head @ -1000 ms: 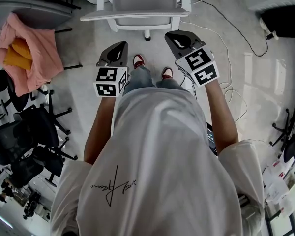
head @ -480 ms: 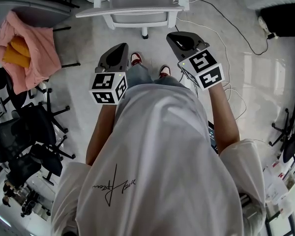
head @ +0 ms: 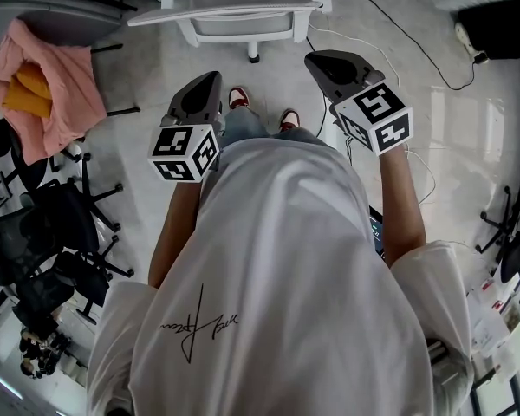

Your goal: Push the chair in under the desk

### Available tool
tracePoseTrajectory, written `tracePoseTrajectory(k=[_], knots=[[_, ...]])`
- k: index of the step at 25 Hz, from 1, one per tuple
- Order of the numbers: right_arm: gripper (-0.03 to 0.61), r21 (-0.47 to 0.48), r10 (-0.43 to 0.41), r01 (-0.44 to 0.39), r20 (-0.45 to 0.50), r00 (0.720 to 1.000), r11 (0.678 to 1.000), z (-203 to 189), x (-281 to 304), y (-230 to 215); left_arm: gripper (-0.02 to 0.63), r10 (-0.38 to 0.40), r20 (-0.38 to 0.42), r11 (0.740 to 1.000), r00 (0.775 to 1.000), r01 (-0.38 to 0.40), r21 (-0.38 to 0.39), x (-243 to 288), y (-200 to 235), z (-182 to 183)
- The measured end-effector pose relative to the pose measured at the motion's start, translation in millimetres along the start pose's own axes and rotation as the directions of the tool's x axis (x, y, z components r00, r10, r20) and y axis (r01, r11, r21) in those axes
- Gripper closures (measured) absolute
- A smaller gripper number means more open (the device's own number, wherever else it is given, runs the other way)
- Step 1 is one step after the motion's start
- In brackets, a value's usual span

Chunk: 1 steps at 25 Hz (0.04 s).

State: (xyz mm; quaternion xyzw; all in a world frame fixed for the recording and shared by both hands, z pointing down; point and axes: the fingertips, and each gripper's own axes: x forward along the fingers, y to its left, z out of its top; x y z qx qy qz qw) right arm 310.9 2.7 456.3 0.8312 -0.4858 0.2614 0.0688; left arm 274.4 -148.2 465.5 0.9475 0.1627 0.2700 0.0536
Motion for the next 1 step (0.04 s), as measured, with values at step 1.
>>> tracePoseTrajectory(k=[1], knots=[[0.552,0.001,0.008,-0.008,0.007,1.000,1.000,0.1,-3.0,-0.2,0.609,0.001,0.002,1.000,1.000,-0.001,-0.006,-0.9,0.1,0.0]])
